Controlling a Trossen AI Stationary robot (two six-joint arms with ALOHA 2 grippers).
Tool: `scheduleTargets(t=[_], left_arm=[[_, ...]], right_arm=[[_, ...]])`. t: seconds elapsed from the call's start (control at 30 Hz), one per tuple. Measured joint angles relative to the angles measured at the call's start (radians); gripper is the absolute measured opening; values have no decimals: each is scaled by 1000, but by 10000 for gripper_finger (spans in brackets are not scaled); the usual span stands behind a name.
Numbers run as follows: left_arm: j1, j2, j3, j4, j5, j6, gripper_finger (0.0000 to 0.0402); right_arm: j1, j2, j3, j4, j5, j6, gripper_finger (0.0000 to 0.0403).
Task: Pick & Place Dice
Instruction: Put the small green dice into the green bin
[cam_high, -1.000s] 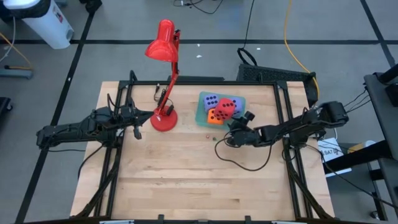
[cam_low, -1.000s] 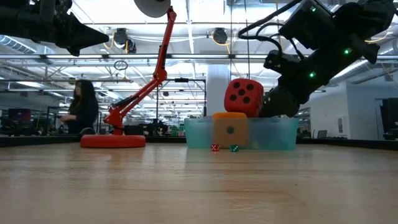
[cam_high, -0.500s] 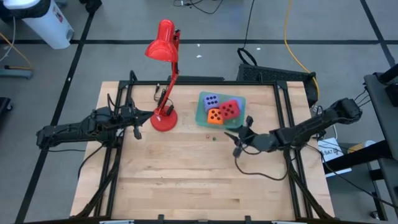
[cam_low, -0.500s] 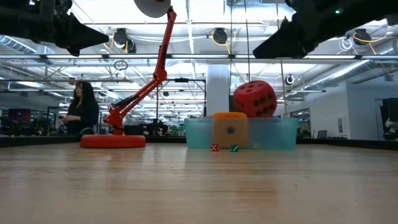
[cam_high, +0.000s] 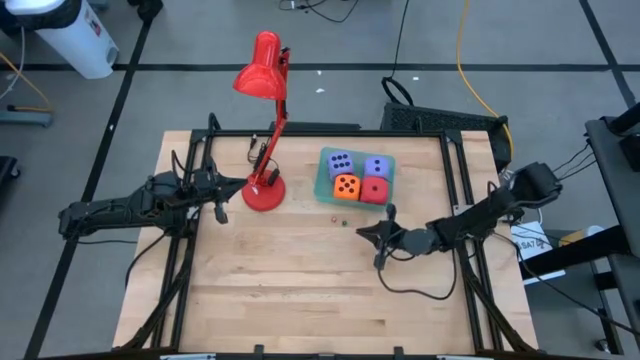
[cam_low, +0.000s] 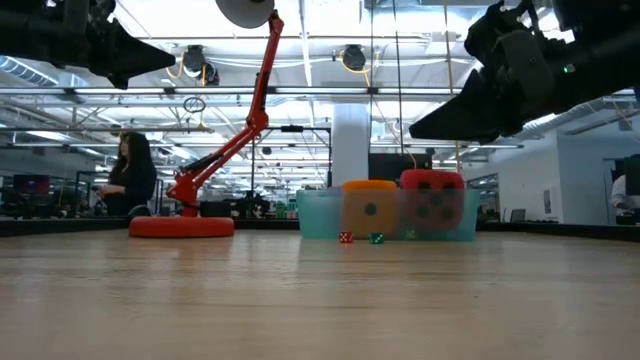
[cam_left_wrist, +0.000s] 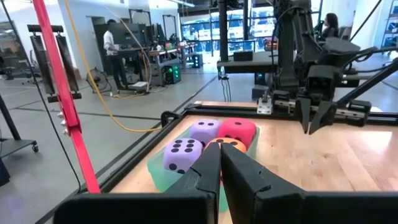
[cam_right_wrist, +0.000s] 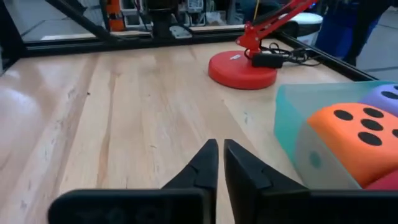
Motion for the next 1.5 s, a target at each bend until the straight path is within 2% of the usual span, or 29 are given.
scheduleTargets(t=[0.17,0.37,0.7,0.8,0.9,1.03,1.23,1.5], left_arm=[[0,0,0,0,0,2,26],[0,0,0,0,0,3,26],[0,0,0,-5,1,-47,26],[0,0,0,-6,0,-47,26],[0,0,0,-7,0,-32,26],[0,0,0,-7,0,-18,26],[0,0,0,-8,0,-18,26],[0,0,0,-8,0,-18,26]], right_arm=[[-20,29,9,23,-51,-21,1],[-55,124,64,16,-43,-48,21],[-49,334,94,39,-23,-21,165],[-51,364,95,68,31,-17,197],[-65,387,96,116,30,-14,219],[-91,407,96,128,28,16,227],[-123,452,112,127,29,140,216],[-126,542,199,120,67,121,210]])
